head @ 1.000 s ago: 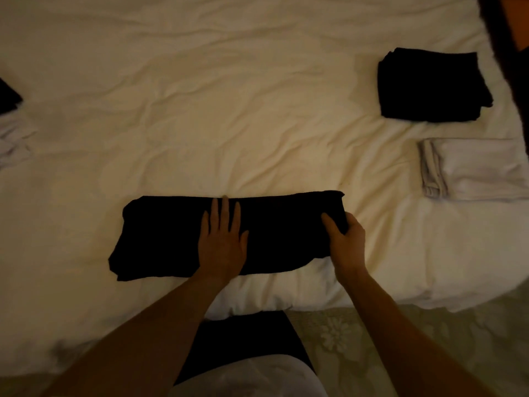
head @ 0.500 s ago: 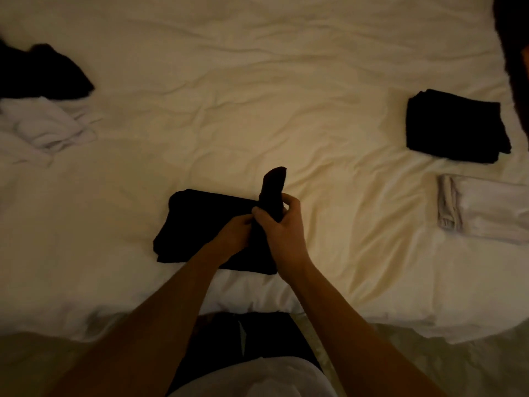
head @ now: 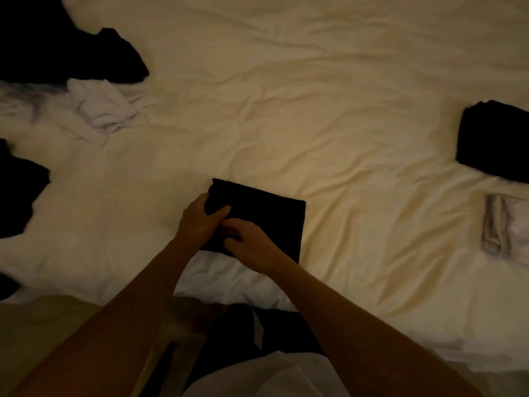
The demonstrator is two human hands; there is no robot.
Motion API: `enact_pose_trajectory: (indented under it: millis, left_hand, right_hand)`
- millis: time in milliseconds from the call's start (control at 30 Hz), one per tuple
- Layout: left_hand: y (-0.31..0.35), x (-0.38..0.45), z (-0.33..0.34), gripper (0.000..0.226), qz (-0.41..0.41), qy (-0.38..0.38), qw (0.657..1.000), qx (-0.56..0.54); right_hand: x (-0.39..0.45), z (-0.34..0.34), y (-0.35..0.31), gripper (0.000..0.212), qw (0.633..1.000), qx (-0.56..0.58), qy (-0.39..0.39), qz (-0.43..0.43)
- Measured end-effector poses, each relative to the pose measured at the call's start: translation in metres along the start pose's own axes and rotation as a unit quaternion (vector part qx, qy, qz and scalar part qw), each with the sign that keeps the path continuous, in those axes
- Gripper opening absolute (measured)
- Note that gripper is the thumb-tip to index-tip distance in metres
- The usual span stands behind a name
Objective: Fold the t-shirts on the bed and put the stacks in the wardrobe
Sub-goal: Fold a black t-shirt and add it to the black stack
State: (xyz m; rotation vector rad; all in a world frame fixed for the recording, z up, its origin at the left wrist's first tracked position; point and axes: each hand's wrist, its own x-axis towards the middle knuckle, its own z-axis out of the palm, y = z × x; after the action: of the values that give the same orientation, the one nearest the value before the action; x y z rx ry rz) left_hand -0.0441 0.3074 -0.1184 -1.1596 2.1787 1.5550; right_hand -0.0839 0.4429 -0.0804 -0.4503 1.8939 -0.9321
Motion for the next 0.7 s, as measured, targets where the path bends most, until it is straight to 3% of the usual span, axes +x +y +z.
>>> enact_pose_trajectory:
  millis: [100, 200, 333, 400, 467, 567, 633, 700]
  left_hand:
    - [0.003, 0.003, 0.008, 0.036, 0.042, 0.055, 0.997, 0.045]
    - [0.002, 0.008, 0.01, 0.036, 0.061, 0.06, 0.996, 0.025]
    - [-0.005, 0.01, 0.009, 0.039, 0.129, 0.081, 0.988, 0.041]
    - [-0.016, 0.016, 0.009, 0.038, 0.146, 0.098, 0.983, 0.058]
    - [-0.025, 0.018, 0.009, 0.039, 0.148, 0.131, 0.977, 0.083]
    - [-0.019, 0.01, 0.016, 0.044, 0.238, 0.219, 0.92, 0.22]
    - [-0.012, 0.005, 0.028, 0.046, 0.337, 0.196, 0.867, 0.309]
    - [-0.016, 0.011, 0.034, 0.049, 0.354, 0.139, 0.848, 0.369]
  right_hand:
    - [-0.01, -0.025, 0.024, 0.032, 0.985, 0.001, 0.173, 0.009]
    - [-0.019, -0.04, 0.062, 0.036, 0.933, -0.189, 0.306, -0.016]
    - [-0.025, -0.034, 0.112, 0.067, 0.896, -0.393, 0.206, 0.032]
    - [-0.023, -0.029, 0.121, 0.068, 0.896, -0.408, 0.166, 0.058]
    - [-0.02, -0.024, 0.124, 0.065, 0.895, -0.404, 0.177, 0.063]
    - [-0.018, -0.017, 0.118, 0.064, 0.899, -0.378, 0.212, 0.069]
    - [-0.02, -0.015, 0.115, 0.062, 0.899, -0.357, 0.246, 0.061]
    - [-0.019, -0.018, 0.112, 0.06, 0.905, -0.314, 0.284, 0.045]
